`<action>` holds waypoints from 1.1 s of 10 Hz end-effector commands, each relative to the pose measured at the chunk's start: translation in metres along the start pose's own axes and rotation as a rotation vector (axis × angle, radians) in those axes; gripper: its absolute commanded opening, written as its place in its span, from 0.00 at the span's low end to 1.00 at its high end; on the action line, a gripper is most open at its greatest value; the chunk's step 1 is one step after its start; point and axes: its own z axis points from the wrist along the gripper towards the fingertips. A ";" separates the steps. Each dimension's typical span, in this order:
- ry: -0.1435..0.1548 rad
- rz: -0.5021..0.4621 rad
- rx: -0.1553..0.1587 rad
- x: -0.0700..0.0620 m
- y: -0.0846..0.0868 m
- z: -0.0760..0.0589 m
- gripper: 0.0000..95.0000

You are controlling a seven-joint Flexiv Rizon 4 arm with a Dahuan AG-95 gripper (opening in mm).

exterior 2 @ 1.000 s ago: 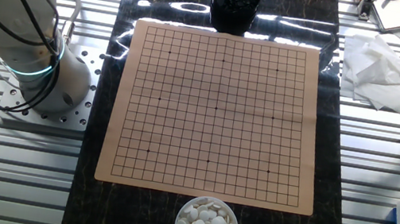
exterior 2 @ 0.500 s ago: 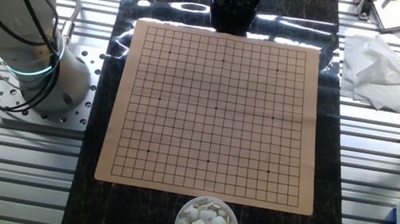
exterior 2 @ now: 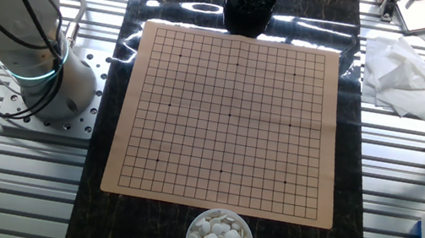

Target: Play the first move as black on the 3-4 point in the upper right corner of the Go board

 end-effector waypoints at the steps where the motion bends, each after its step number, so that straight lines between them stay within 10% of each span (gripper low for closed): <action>1: 0.019 -0.006 0.007 0.005 0.005 -0.010 0.20; 11: 0.025 -0.039 -0.013 0.019 0.026 -0.014 0.20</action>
